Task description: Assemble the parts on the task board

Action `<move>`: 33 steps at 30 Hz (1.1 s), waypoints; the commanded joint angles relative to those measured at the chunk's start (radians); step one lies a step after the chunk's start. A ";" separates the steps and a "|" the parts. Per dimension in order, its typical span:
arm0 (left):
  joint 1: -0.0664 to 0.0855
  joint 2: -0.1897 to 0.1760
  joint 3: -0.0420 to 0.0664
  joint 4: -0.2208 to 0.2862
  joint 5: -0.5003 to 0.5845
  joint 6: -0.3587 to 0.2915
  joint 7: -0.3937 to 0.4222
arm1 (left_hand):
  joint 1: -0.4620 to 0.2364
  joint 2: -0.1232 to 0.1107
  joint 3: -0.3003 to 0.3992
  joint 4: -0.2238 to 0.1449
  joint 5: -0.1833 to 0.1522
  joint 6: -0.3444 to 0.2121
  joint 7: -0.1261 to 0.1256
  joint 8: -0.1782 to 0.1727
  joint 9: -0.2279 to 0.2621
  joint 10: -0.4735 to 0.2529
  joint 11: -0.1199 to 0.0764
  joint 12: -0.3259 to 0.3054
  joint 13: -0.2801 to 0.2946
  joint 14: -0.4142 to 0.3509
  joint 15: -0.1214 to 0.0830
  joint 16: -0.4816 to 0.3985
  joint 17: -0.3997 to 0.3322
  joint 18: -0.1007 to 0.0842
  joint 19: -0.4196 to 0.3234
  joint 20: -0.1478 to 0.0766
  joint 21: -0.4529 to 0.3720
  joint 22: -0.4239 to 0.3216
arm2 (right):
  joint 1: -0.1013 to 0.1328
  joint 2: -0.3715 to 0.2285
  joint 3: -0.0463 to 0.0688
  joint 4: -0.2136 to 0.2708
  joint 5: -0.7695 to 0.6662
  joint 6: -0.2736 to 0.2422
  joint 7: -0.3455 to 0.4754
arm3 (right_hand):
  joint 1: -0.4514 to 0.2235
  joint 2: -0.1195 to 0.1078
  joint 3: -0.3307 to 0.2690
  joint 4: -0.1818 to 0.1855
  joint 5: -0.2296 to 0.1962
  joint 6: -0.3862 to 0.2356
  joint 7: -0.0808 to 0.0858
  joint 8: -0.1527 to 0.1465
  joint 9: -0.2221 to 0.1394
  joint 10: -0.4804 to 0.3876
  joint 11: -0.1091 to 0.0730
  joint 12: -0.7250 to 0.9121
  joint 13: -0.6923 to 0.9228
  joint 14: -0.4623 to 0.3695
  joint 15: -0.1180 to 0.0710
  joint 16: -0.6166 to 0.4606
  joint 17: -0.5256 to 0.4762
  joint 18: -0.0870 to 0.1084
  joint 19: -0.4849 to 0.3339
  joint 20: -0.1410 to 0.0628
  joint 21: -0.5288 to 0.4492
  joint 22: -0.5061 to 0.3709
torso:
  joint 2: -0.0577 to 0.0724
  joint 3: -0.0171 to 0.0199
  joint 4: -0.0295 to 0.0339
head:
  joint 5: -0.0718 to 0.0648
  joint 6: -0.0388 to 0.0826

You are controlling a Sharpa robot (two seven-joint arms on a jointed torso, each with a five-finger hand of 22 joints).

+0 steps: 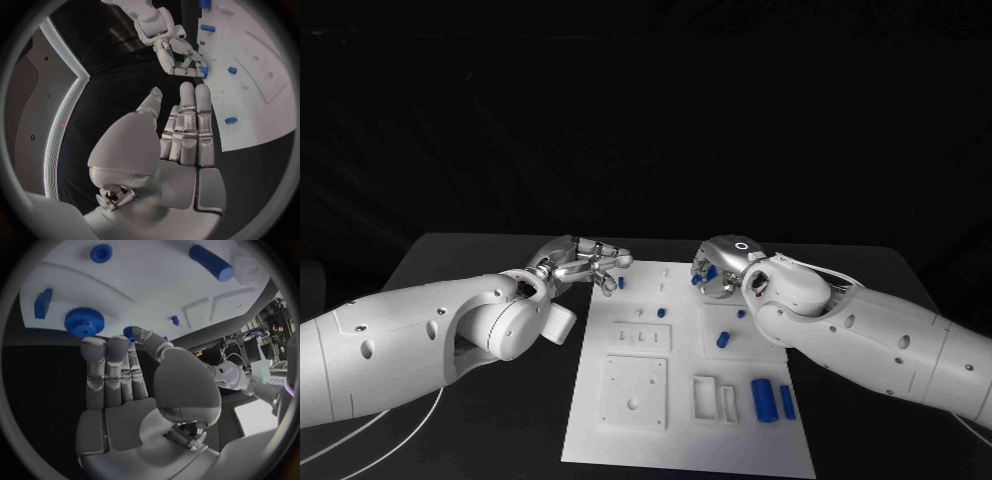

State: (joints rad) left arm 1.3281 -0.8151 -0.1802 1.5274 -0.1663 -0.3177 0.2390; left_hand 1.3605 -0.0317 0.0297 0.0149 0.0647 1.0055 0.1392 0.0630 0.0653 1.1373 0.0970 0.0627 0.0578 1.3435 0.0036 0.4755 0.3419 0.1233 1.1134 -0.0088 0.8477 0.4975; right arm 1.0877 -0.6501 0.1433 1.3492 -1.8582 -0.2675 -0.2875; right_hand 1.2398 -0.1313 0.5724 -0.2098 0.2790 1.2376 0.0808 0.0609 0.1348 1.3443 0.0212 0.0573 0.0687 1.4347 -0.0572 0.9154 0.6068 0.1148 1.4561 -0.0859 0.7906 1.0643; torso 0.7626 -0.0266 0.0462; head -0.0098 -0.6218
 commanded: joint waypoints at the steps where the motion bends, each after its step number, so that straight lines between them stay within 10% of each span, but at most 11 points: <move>1: 0.002 0.003 0.001 0.000 -0.003 0.010 0.002 | 0.004 -0.004 0.001 0.002 0.003 -0.009 0.000 -0.001 0.000 -0.008 -0.002 -0.004 0.001 -0.001 0.003 -0.005 0.002 0.020 0.008 -0.001 0.005 -0.001 | 0.009 0.012 0.004 0.003 -0.046 -0.049 -0.051 | -0.003 0.001 0.002 -0.001 0.001 0.009 -0.002 0.004 0.005 0.009 -0.001 0.003 0.001 0.000 -0.010 -0.006 0.002 -0.003 0.002 -0.005 -0.003 0.007 | 0.001 -0.0021 0.0020 | -0.001 0.003; 17: 0.002 0.015 0.001 0.001 -0.003 0.015 -0.003 | 0.003 -0.002 0.001 0.002 0.003 -0.011 0.002 0.000 0.000 -0.010 -0.001 -0.004 0.001 0.000 0.003 -0.006 0.003 0.020 0.008 -0.001 0.007 -0.004 | 0.030 0.120 0.000 -0.059 -0.186 -0.086 -0.101 | 0.003 -0.016 0.024 0.016 -0.046 0.016 -0.004 0.003 0.005 0.015 -0.003 0.003 0.001 0.002 -0.009 -0.005 0.005 -0.006 0.011 -0.005 -0.020 0.039 | 0.007 -0.0038 0.0060 | -0.003 0.006; 33: 0.003 0.017 0.005 0.016 -0.003 0.018 -0.002 | 0.002 0.000 0.001 0.000 0.003 -0.011 0.003 0.000 0.000 -0.009 0.000 -0.004 0.001 0.001 0.003 -0.005 0.004 0.021 0.009 -0.001 0.009 -0.006 | 0.031 0.178 -0.014 -0.129 -0.204 -0.055 -0.083 | 0.006 -0.024 0.022 0.025 -0.045 0.015 -0.004 0.003 0.003 0.013 -0.003 0.003 0.000 0.002 -0.009 -0.006 0.005 -0.007 0.015 -0.004 -0.041 0.057 | 0.023 -0.0159 0.0208 | -0.004 0.008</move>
State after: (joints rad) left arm 1.3287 -0.7989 -0.1766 1.5392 -0.1666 -0.3152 0.2319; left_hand 1.3605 -0.0316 0.0297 0.0149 0.0648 1.0020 0.1427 0.0630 0.0653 1.1325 0.0948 0.0627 0.0577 1.3435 0.0036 0.4755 0.3448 0.1385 1.1134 -0.0087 0.8539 0.4928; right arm 1.1181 -0.4741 0.1298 1.2211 -2.0323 -0.3405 -0.3745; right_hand 1.2438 -0.1491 0.5923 -0.1894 0.2361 1.2491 0.0765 0.0609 0.1387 1.3512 0.0212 0.0571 0.0686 1.4384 -0.0606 0.9119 0.6113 0.1064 1.4598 -0.0894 0.7518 1.1224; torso 0.7819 -0.0394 0.0639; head -0.0130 -0.6128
